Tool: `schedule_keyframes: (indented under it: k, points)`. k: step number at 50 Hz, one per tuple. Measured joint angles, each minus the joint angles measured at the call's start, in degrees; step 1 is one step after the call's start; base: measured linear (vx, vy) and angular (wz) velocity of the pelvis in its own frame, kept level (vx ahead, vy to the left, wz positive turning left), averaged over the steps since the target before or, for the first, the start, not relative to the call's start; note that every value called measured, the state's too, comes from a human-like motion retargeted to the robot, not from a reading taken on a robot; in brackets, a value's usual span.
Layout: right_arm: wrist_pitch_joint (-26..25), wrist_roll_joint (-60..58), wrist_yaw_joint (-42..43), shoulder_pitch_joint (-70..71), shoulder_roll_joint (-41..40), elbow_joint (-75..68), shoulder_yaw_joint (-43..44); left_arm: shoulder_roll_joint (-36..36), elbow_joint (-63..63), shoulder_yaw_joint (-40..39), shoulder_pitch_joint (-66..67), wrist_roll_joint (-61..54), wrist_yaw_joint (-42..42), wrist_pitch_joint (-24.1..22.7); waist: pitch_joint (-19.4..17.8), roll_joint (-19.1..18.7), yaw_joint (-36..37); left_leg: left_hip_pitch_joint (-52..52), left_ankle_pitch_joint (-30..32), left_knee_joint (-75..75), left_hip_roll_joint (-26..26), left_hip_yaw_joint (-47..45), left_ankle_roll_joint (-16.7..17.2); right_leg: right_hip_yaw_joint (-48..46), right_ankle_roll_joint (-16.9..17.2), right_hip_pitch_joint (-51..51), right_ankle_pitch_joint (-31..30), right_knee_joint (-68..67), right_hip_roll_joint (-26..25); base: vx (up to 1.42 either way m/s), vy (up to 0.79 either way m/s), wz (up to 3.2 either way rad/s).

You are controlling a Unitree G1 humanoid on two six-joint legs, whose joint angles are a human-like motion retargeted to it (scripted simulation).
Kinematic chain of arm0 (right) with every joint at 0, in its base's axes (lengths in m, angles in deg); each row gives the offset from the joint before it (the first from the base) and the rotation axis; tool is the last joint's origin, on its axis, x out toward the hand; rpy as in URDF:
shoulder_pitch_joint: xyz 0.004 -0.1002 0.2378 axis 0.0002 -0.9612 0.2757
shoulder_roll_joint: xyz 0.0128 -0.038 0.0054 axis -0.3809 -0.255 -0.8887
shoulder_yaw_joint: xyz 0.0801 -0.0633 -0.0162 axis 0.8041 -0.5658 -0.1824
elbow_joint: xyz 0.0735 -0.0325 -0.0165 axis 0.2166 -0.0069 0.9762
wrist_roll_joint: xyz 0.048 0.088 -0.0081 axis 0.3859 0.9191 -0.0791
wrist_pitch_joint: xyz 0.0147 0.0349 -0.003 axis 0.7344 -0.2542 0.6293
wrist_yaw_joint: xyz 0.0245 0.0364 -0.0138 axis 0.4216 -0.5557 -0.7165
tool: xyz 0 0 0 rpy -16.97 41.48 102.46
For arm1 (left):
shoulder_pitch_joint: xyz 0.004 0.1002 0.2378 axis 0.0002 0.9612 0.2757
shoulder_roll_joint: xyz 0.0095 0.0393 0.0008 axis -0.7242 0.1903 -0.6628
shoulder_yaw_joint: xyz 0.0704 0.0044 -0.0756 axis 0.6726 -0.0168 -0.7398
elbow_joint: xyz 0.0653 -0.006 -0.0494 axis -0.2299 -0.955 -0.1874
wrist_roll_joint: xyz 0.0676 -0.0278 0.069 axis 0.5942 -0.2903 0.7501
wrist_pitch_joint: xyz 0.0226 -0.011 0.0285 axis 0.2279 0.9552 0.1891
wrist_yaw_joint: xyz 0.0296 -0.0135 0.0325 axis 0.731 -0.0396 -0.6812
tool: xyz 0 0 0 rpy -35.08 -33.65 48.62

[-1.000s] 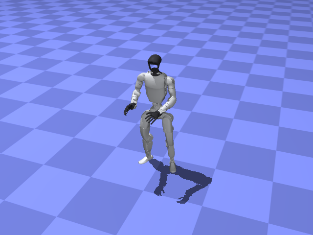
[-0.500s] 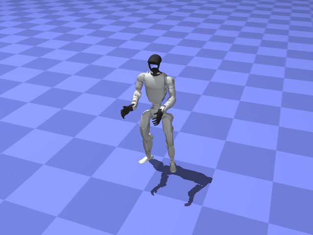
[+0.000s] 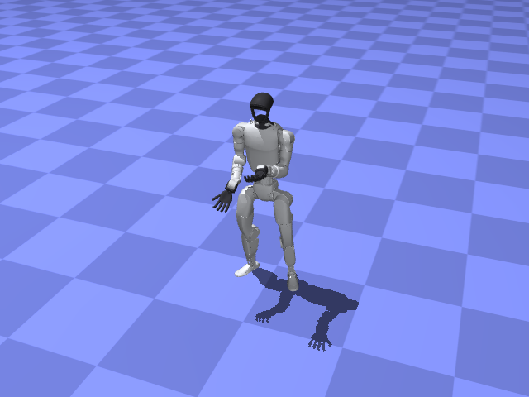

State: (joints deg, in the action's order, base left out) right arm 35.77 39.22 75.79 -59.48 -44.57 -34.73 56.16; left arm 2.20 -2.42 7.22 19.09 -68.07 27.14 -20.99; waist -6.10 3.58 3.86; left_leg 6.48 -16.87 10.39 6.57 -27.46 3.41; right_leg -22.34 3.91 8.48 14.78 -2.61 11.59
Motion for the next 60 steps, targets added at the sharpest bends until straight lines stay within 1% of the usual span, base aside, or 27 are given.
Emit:
schedule_keyframes:
  k: [2,5,6,10,15,18,20,25,28,31,33,35,36,37,38,39,40,41,42,43,45,48,50,52,55,58,60]
  points:
    - [-0.05,0.50,0.62,-0.67,-0.16,0.25,-0.57,1.16,6.64,-0.36,-2.66,3.19,-3.67,-0.92,0.11,0.11,0.13,0.01,0.04,-0.15,0.05,-0.19,0.09,0.20,-0.05,-0.13,-0.02,0.11,-0.10,0.00,0.00,0.00]
    - [-0.90,-1.93,0.46,-1.46,0.26,0.36,-2.06,2.48,16.26,0.01,-7.70,11.23,-8.51,-1.64,0.45,0.20,0.02,0.05,-0.03,-0.20,0.13,-0.33,0.21,0.38,-0.18,-0.17,-0.02,0.21,-0.22,0.00,0.00,0.00]
    - [-1.55,-3.48,0.39,-1.63,0.51,0.38,-2.67,2.67,18.98,0.34,-9.73,14.46,-10.06,-1.10,0.70,0.17,-0.03,0.10,-0.04,-0.31,0.15,-0.42,0.31,0.47,-0.17,-0.19,0.00,0.28,-0.27,0.00,0.00,0.00]
    - [-4.90,-11.57,-0.54,-1.80,1.58,0.73,-4.92,2.25,27.31,1.80,-18.87,28.11,-15.00,2.77,1.81,-0.06,-0.50,0.44,-0.19,-0.72,0.20,-0.71,0.56,0.72,-0.14,-0.15,0.14,0.43,-0.43,0.00,0.00,0.00]
    - [-7.22,-24.63,-1.41,-0.78,3.98,2.80,-8.11,-1.07,29.76,2.71,-31.54,48.06,-20.69,9.14,3.17,-0.78,-1.57,1.18,-0.52,-1.06,0.20,-1.28,0.62,1.22,0.20,0.06,0.42,0.35,-0.49,0.00,0.00,0.00]
    - [-7.59,-33.90,-2.63,0.61,6.01,4.53,-9.97,-5.53,27.59,1.99,-37.68,63.25,-22.78,14.23,4.20,-1.47,-2.39,1.64,-0.70,-1.14,0.23,-1.93,0.72,1.85,0.54,0.00,0.61,0.18,-0.51,0.03,0.00,-0.13]
    - [-7.70,-40.02,-3.39,1.52,7.18,6.13,-10.62,-9.77,25.10,0.69,-41.04,73.88,-23.60,18.50,5.21,-2.02,-2.76,1.86,-0.65,-1.47,0.22,-2.71,1.02,2.60,0.87,-0.44,0.71,0.08,-0.57,0.06,0.00,-0.30]
    - [-6.55,-53.94,-6.24,3.16,10.12,10.73,-11.55,-23.93,17.06,-1.47,-48.42,100.02,-22.53,27.82,7.40,-3.70,-3.79,2.44,-0.70,-1.82,0.21,-4.87,0.88,4.93,1.41,-1.89,0.99,-0.93,-0.56,0.05,0.01,-0.37]
    - [-5.93,-58.55,-7.20,4.03,11.77,13.58,-12.16,-32.91,11.38,0.21,-53.78,107.91,-22.22,31.43,8.29,-4.96,-4.60,2.58,-0.49,-2.14,0.13,-6.38,0.62,6.55,1.63,-3.19,0.85,-1.53,-0.57,0.03,0.01,-0.44]
    - [-5.66,-61.85,-7.23,5.43,13.67,16.73,-12.78,-42.46,2.15,5.21,-62.42,109.21,-23.01,33.49,8.44,-6.45,-5.83,2.31,-0.10,-2.25,0.05,-7.84,0.28,8.05,1.80,-4.71,0.36,-2.00,-0.57,0.00,0.01,-0.42]
    - [-4.84,-63.55,-6.34,6.87,15.26,18.96,-13.37,-49.24,-9.15,12.45,-72.45,107.91,-25.36,34.00,8.05,-7.63,-7.01,1.81,0.20,-2.08,0.05,-8.67,-0.01,8.81,1.99,-5.77,-0.16,-2.18,-0.56,-0.03,0.01,-0.35]
    - [-3.36,-63.78,-4.49,8.89,16.53,20.76,-14.06,-53.83,-28.28,27.60,-89.03,102.92,-28.86,32.28,7.25,-8.49,-8.35,1.06,0.53,-1.67,0.09,-9.30,-0.46,9.26,2.28,-6.75,-0.86,-2.14,-0.51,-0.04,0.01,-0.26]
    - [-2.89,-62.94,-3.68,10.04,16.67,21.17,-14.47,-53.02,-40.91,38.26,-98.18,98.63,-27.65,30.25,6.87,-8.65,-9.04,0.63,0.74,-1.47,0.06,-9.54,-0.79,9.37,2.55,-7.19,-1.30,-2.00,-0.43,-0.05,0.01,-0.21]
    - [-2.71,-62.01,-3.14,11.20,16.77,21.44,-14.96,-51.56,-53.62,48.59,-106.16,94.32,-24.60,28.10,6.55,-8.88,-9.74,0.21,0.97,-1.28,0.01,-9.78,-1.13,9.46,2.87,-7.62,-1.75,-1.85,-0.35,-0.05,0.01,-0.19]
    - [-3.09,-60.91,-3.17,12.41,16.81,21.42,-15.58,-48.81,-66.49,58.22,-111.79,89.99,-17.89,25.73,6.32,-9.24,-10.48,-0.19,1.22,-1.14,-0.06,-10.00,-1.50,9.52,3.30,-8.03,-2.23,-1.67,-0.24,-0.05,0.01,-0.20]
    - [-4.05,-60.27,-4.14,13.25,17.43,21.16,-15.75,-46.54,-77.00,63.55,-113.73,86.92,-8.73,23.77,6.32,-10.23,-10.56,-0.44,1.48,-1.07,-0.17,-10.23,-1.82,9.58,3.81,-8.35,-2.67,-1.54,-0.13,-0.05,0.02,-0.21]
    - [-5.28,-59.85,-5.59,13.93,18.35,20.77,-15.69,-44.52,-86.33,66.73,-113.82,84.47,1.66,22.03,6.43,-11.54,-10.33,-0.61,1.74,-1.05,-0.29,-10.46,-2.12,9.64,4.36,-8.62,-3.09,-1.43,-0.02,-0.05,0.02,-0.26]
    - [-7.05,-60.24,-8.16,14.30,19.23,20.46,-15.15,-43.36,-92.18,66.73,-113.13,82.62,11.35,20.87,6.68,-12.82,-9.90,-0.69,1.88,-1.02,-0.33,-10.79,-2.29,9.85,4.77,-8.89,-3.44,-1.34,-0.01,-0.04,0.02,-0.30]
    - [-8.63,-60.84,-10.47,14.68,19.70,20.21,-14.60,-42.56,-96.46,66.73,-112.77,81.22,19.10,20.10,6.84,-13.76,-9.66,-0.73,1.98,-1.00,-0.37,-11.13,-2.42,10.09,5.10,-9.13,-3.72,-1.27,-0.01,-0.03,0.01,-0.35]
    - [-9.85,-61.89,-12.26,15.10,19.32,20.09,-14.04,-42.50,-97.60,66.73,-113.06,80.70,22.94,20.11,6.84,-14.00,-9.77,-0.66,2.00,-1.00,-0.42,-11.50,-2.50,10.40,5.26,-9.32,-3.89,-1.23,-0.01,-0.02,0.01,-0.36]
    - [-10.16,-64.07,-12.73,15.60,18.97,20.33,-12.68,-43.66,-94.53,66.73,-113.45,82.33,21.78,19.57,6.57,-14.16,-9.44,-0.33,1.86,-1.01,-0.49,-12.24,-2.54,11.08,5.36,-9.47,-4.00,-1.15,-0.05,-0.01,0.01,-0.35]
    - [-6.33,-65.07,-6.54,15.11,21.34,21.08,-12.23,-46.06,-87.68,66.73,-110.01,89.07,7.58,18.84,6.20,-14.92,-7.25,0.31,1.53,-0.86,-0.64,-12.91,-2.65,11.71,5.32,-9.08,-3.79,-0.89,0.03,0.00,0.00,-0.17]
    - [-4.81,-64.63,-3.98,14.78,22.23,20.93,-13.07,-46.76,-85.46,66.73,-107.74,91.38,1.24,19.45,5.88,-14.71,-6.95,0.43,1.35,-0.42,-0.65,-12.79,-2.68,11.58,5.08,-8.56,-3.61,-0.64,0.19,0.00,0.00,0.00]
    - [-5.21,-64.16,-4.98,14.54,21.52,20.11,-13.18,-47.08,-83.56,66.73,-106.72,91.30,-0.05,19.57,5.45,-13.45,-8.00,0.23,1.26,0.32,-0.53,-12.10,-2.51,10.88,4.64,-7.88,-3.42,-0.46,0.39,0.01,-0.01,0.31]
    - [-6.87,-64.06,-7.47,14.00,19.43,18.75,-12.15,-47.46,-79.72,66.73,-105.56,89.49,0.43,19.84,4.73,-11.06,-9.85,-0.32,1.23,1.51,-0.21,-10.56,-1.98,9.30,3.85,-6.82,-3.05,-0.44,0.63,0.00,-0.02,0.48]
    - [-6.95,-61.82,-6.87,13.53,15.25,17.41,-12.25,-47.60,-74.49,66.44,-104.03,84.80,-1.37,19.99,3.69,-7.75,-11.49,-0.72,1.14,2.29,0.13,-8.93,-1.42,7.68,3.11,-5.82,-2.53,-0.57,0.68,-0.01,-0.03,0.49]
    - [-6.81,-59.28,-6.17,13.42,12.82,15.85,-12.59,-47.77,-69.82,61.96,-100.72,81.42,-2.84,19.84,2.95,-6.08,-11.64,-0.72,1.04,2.37,0.27,-7.98,-1.19,6.75,2.70,-5.15,-2.22,-0.59,0.60,-0.03,-0.04,0.41]
